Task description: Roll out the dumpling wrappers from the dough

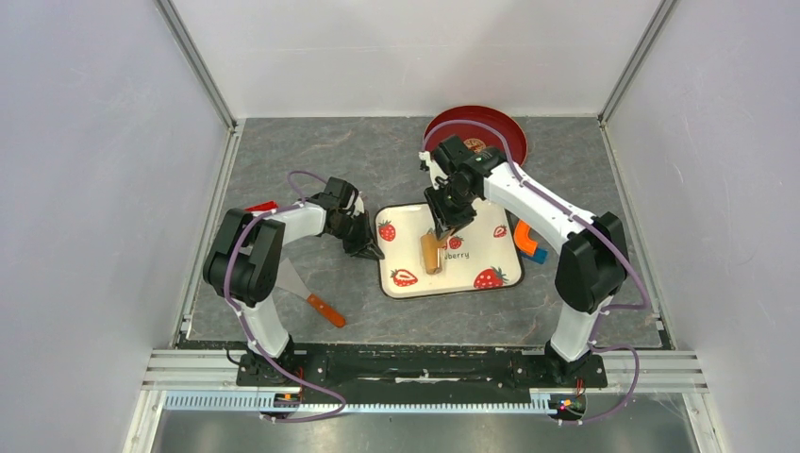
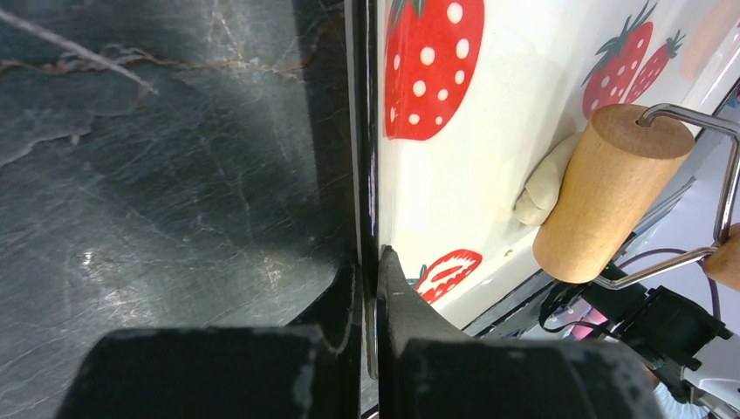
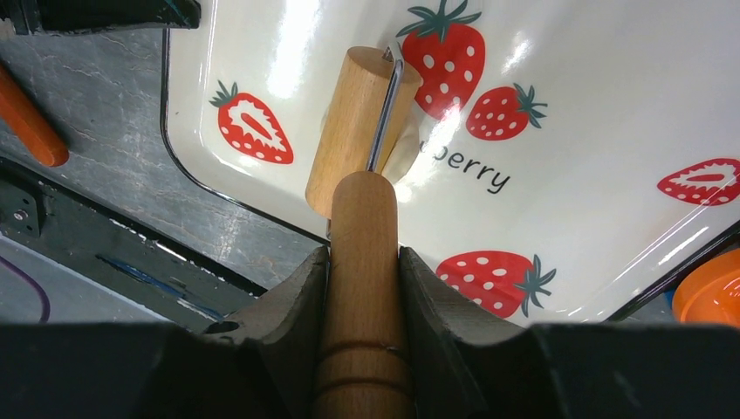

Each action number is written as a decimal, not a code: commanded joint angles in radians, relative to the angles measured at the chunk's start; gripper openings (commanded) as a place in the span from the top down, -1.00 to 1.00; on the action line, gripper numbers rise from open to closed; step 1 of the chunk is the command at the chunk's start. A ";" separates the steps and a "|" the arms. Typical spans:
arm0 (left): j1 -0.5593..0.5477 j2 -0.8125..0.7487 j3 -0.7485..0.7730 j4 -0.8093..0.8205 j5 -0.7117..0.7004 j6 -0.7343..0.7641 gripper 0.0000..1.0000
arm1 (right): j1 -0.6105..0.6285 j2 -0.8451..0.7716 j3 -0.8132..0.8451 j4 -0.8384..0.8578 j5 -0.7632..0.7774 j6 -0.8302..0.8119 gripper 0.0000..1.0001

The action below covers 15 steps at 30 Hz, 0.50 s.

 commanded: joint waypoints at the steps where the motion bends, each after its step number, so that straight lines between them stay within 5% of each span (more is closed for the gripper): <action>1: -0.035 0.062 -0.029 -0.038 -0.151 0.047 0.96 | -0.018 -0.063 -0.004 0.060 -0.006 -0.032 1.00; 15: -0.036 0.048 -0.033 -0.044 -0.167 0.047 0.95 | -0.066 -0.112 0.002 0.067 -0.010 -0.047 1.00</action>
